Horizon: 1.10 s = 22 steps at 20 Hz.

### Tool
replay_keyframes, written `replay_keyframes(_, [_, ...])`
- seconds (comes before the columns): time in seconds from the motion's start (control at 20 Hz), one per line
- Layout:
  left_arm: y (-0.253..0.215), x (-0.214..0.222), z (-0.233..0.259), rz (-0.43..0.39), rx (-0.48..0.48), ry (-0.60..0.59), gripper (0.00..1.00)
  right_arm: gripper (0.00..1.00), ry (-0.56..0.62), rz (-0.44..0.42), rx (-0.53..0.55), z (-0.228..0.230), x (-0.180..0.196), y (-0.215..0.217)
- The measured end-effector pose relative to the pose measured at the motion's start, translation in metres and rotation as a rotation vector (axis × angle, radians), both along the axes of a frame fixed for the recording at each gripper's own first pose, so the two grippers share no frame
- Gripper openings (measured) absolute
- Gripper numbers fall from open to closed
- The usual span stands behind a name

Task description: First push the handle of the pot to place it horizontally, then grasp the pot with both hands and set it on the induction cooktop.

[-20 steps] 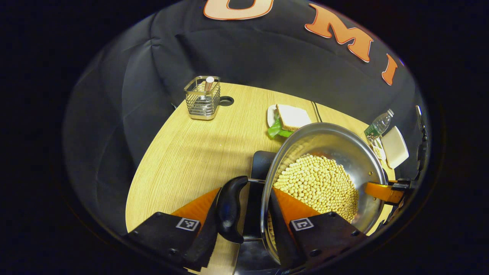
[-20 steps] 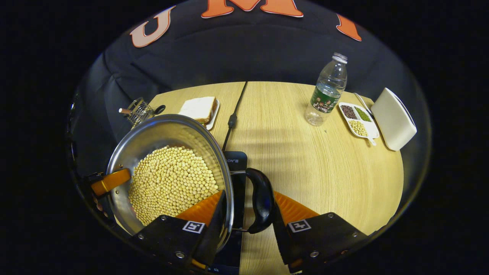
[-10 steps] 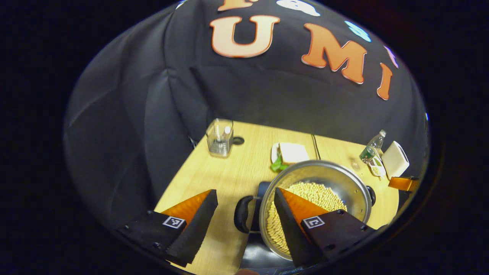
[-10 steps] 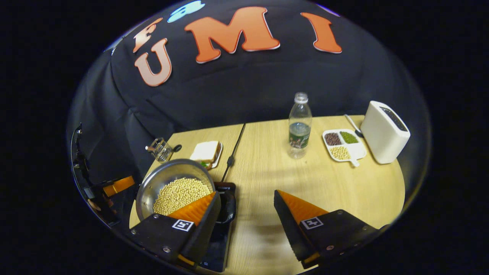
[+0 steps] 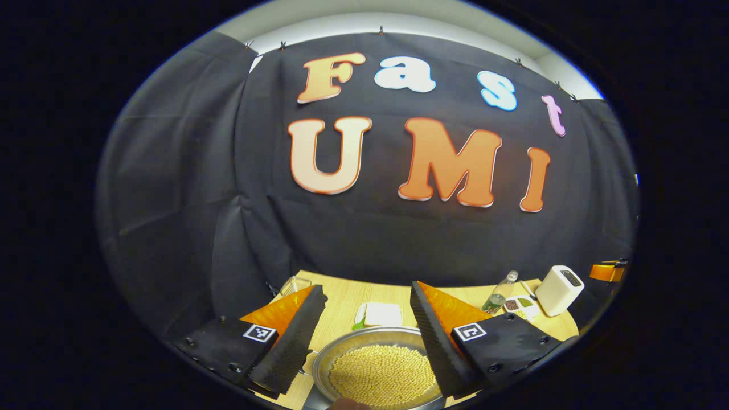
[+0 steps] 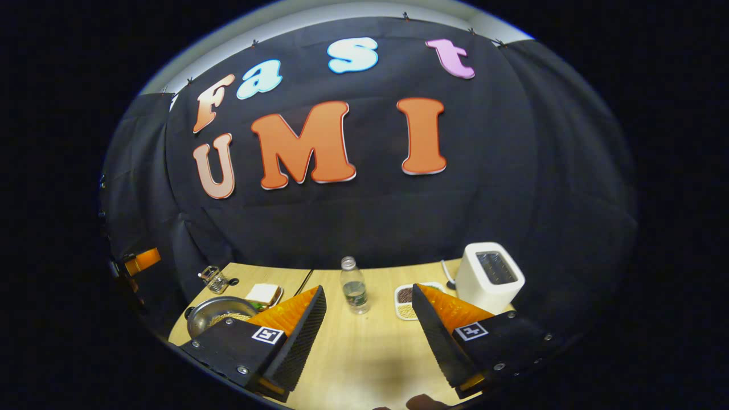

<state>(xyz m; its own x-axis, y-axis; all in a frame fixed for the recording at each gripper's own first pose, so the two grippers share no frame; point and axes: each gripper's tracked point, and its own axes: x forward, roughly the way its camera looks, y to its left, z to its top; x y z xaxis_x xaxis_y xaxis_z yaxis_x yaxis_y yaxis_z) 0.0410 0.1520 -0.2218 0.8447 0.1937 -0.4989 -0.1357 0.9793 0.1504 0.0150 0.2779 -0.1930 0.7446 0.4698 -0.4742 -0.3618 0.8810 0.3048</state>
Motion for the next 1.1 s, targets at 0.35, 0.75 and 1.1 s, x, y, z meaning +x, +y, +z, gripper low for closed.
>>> replay_keyframes(0.35, [-0.079,0.035,0.133,-0.081,-0.013,-0.301,0.97,0.93,-0.275,-0.076,-0.042,0.099,0.033,-0.111])
replay_keyframes(0.75, [-0.132,0.05,0.27,-0.166,0.021,-0.578,0.97,0.98,-0.459,-0.18,-0.138,0.192,0.03,-0.204])
replay_keyframes(1.1, [-0.174,0.046,0.319,-0.245,0.012,-0.712,0.96,0.95,-0.583,-0.233,-0.105,0.247,0.013,-0.218])
